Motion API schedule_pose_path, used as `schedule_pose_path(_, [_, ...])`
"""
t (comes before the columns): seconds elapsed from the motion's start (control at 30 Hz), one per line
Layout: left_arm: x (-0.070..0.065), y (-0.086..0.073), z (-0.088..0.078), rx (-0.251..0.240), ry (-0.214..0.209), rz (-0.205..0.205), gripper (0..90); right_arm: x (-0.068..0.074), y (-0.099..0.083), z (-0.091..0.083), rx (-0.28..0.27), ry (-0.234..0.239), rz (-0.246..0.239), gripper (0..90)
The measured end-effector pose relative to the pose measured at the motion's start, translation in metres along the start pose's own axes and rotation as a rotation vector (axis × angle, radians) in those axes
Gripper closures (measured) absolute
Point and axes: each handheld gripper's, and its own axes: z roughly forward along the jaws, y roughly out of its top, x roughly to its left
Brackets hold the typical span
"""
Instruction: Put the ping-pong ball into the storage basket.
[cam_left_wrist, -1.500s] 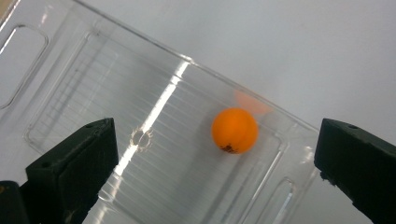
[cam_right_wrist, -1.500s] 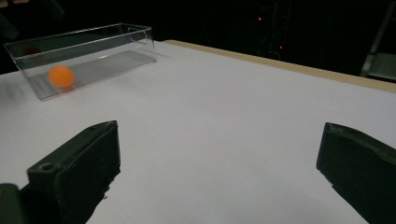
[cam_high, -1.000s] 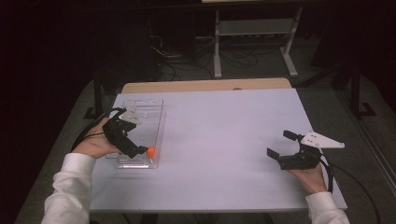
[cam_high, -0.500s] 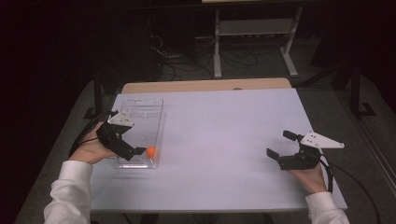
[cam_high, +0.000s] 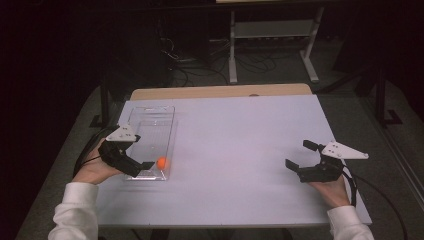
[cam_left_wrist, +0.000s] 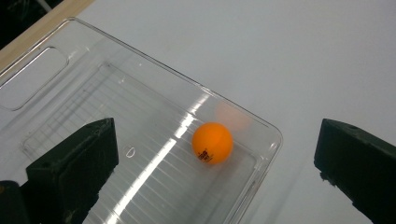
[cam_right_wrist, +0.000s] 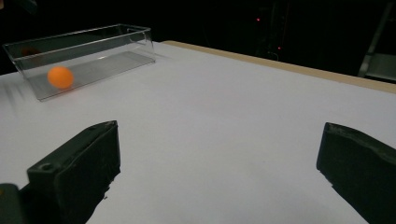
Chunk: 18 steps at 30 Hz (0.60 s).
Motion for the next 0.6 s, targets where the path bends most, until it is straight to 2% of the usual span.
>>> schedule_pose_path(0.23, [-0.004,-0.009,-0.001,-0.045,0.004,-0.019,0.0,0.0,0.0,0.0,0.002,0.0,-0.001,0.0])
schedule_pose_path(0.33, [-0.005,-0.014,-0.001,-0.092,0.002,-0.037,0.0,0.001,0.0,0.0,0.002,0.0,-0.001,0.0])
schedule_pose_path(0.6, [-0.01,-0.021,-0.002,-0.137,0.018,-0.044,0.0,0.0,0.0,0.001,0.003,0.0,0.0,0.0])
